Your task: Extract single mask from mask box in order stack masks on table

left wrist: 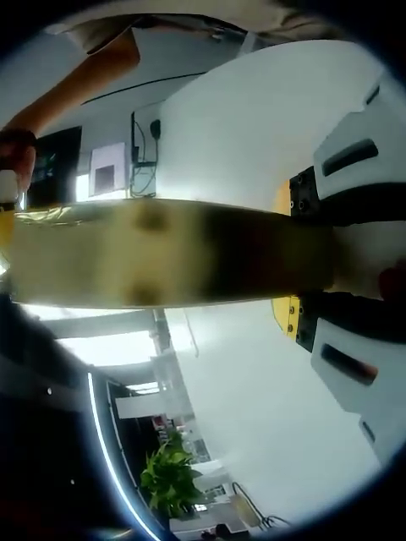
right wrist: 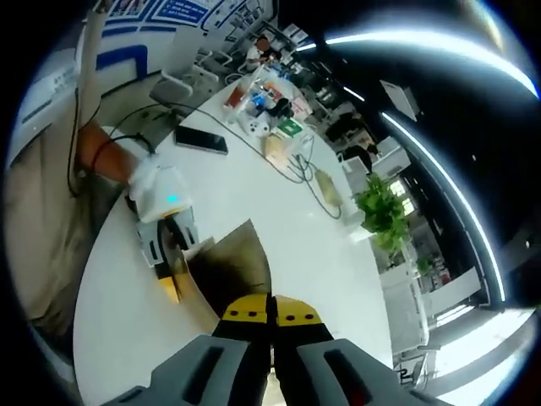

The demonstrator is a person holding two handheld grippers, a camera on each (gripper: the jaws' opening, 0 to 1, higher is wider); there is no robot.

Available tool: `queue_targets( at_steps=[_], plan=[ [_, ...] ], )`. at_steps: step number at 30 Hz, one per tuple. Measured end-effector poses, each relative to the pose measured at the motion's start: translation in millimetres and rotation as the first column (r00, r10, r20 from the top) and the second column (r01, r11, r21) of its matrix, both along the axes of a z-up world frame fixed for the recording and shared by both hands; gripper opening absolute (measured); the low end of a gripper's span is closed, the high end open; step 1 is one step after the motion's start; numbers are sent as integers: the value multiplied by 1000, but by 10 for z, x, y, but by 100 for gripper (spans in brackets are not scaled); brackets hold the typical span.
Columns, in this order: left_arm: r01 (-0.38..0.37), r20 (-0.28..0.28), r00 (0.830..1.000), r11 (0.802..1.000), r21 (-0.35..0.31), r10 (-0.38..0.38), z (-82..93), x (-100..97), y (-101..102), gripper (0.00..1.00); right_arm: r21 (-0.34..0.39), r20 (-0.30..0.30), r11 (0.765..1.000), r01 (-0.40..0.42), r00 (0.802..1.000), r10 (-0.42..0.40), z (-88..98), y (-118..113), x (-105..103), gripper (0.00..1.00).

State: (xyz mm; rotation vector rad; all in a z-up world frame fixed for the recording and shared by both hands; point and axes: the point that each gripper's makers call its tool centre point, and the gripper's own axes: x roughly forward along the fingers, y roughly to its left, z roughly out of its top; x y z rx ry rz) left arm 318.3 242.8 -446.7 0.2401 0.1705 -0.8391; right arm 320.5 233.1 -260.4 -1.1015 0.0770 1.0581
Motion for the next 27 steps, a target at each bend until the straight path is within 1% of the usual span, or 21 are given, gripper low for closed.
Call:
queue_targets(
  at_steps=[9,17,19,23,27],
  plan=[
    [-4,-8,1000,1000,-3,4,-8,-8,-3,20,70,34,997,15,999,-18,225,-41,0,0],
    [-4,-12,1000,1000,-5,4,-14,-10,-5,20,94,61,995,18,998,-23,348,-80,-35,0],
    [-4,-13,1000,1000,-5,4,-16,-9,-5,20,105,58,994,27,998,-33,374,-93,-30,0],
    [-2,-16,1000,1000,-6,2,-19,-12,-5,20,136,56,990,38,997,-46,437,-113,-16,0],
    [-3,-20,1000,1000,-8,3,-23,-10,-5,20,180,74,982,49,995,-63,558,-155,-1,0]
  ],
)
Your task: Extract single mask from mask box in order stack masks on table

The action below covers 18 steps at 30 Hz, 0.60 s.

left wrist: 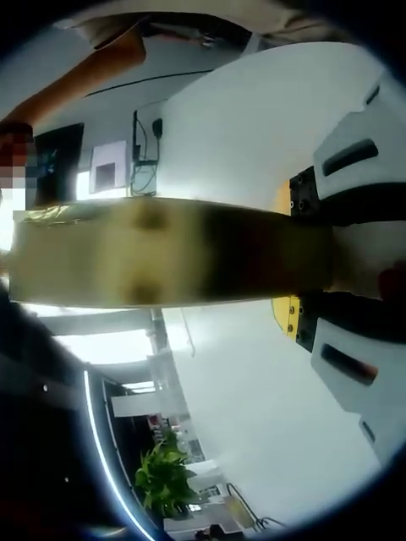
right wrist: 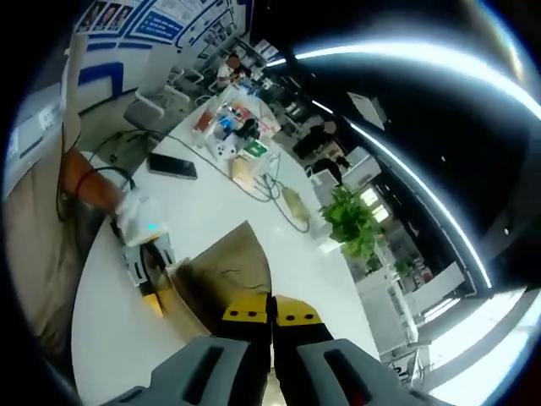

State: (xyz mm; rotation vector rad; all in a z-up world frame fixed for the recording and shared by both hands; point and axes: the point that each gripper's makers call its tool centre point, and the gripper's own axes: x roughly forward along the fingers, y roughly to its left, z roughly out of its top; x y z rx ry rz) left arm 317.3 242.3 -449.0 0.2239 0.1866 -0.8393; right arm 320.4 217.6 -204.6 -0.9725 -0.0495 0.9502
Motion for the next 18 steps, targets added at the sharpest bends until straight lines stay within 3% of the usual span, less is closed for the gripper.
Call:
queue_targets(
  at_steps=[11,18],
  plan=[
    [-6,-13,1000,1000,-5,6,-11,8,8,20,123,57,991,47,997,-55,381,-210,51,0],
    [-7,-18,1000,1000,-7,7,-14,6,10,20,168,81,984,67,993,-82,526,-322,50,0]
  ],
)
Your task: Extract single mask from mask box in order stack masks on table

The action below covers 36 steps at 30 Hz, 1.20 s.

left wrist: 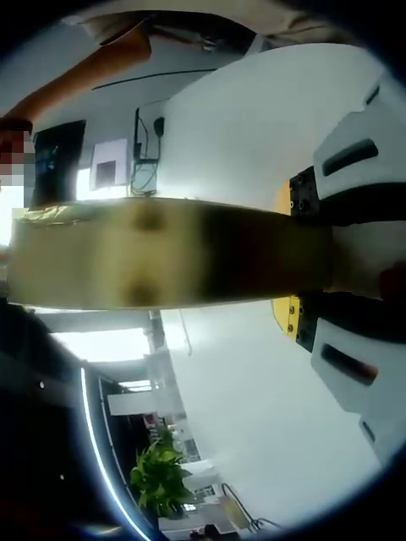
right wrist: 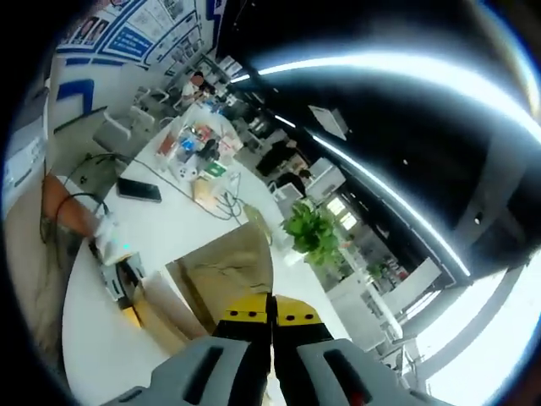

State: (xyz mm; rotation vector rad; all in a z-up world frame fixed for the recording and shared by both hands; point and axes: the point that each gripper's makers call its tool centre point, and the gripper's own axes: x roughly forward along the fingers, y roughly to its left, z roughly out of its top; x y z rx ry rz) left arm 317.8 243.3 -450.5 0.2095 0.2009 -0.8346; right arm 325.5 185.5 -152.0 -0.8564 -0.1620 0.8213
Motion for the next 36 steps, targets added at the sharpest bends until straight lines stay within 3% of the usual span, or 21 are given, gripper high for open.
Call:
queue_targets(
  at_steps=[9,20,27,36],
  plan=[
    [-2,-5,1000,1000,-3,2,-1,1,5,20,64,32,995,72,997,-74,170,-256,71,0],
    [-1,-3,1000,1000,-3,1,0,-3,9,20,-4,27,981,196,980,-195,-140,-592,319,0],
    [-9,-18,1000,1000,-8,9,-12,10,22,20,10,-7,971,238,971,-238,-291,-740,440,0],
    [-7,-14,1000,1000,-7,7,-7,13,21,20,62,-48,954,292,956,-289,-328,-976,587,0]
  ],
)
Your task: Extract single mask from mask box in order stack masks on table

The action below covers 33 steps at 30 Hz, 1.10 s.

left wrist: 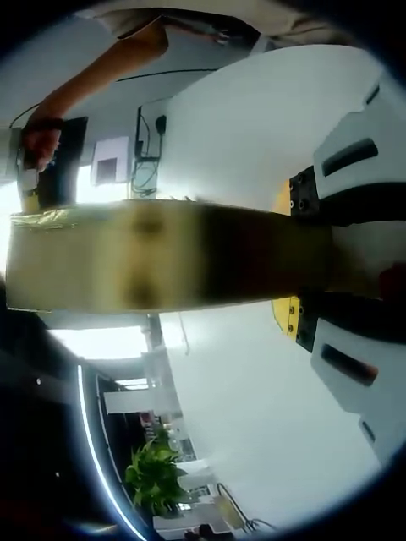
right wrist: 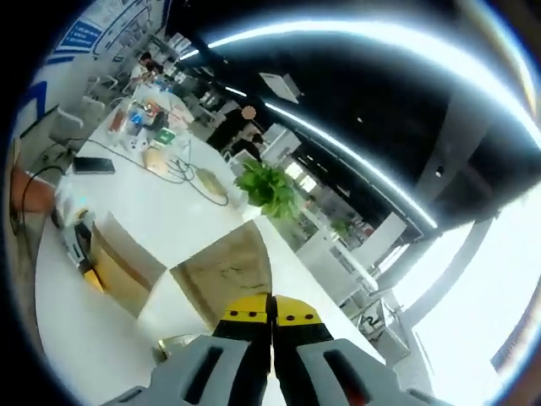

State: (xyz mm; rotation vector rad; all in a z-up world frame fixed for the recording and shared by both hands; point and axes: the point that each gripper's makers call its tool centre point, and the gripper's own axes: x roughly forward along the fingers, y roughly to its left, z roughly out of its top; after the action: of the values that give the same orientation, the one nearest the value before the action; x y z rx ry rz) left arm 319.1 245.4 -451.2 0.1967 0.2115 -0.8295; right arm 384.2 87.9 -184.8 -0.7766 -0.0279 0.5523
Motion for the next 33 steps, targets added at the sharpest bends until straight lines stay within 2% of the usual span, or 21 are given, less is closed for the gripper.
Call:
queue_targets(
  at_steps=[2,4,14,17,20,26,33],
  plan=[
    [0,0,1000,1000,0,0,1,1,-1,20,-13,-3,1000,21,1000,-21,-56,-43,44,0],
    [0,-2,1000,1000,0,0,1,0,-3,20,-58,6,996,64,998,-64,-118,-123,101,0],
    [1,-2,1000,1000,-1,-1,3,0,-5,20,-85,-49,988,126,990,-130,-473,-317,330,0],
    [1,-2,1000,1000,-1,-1,5,0,-5,20,-129,-60,981,148,986,-157,-634,-370,402,0],
    [2,-3,1000,1000,-1,-2,6,2,-7,20,-153,-71,976,156,983,-169,-763,-381,449,0],
    [2,-6,1000,1000,-3,-2,4,-1,-3,20,-187,-71,968,165,981,-181,-870,-376,506,0],
    [0,-8,1000,1000,-3,0,2,0,-1,20,-229,-94,967,108,987,-133,-964,-212,375,0]
  ],
)
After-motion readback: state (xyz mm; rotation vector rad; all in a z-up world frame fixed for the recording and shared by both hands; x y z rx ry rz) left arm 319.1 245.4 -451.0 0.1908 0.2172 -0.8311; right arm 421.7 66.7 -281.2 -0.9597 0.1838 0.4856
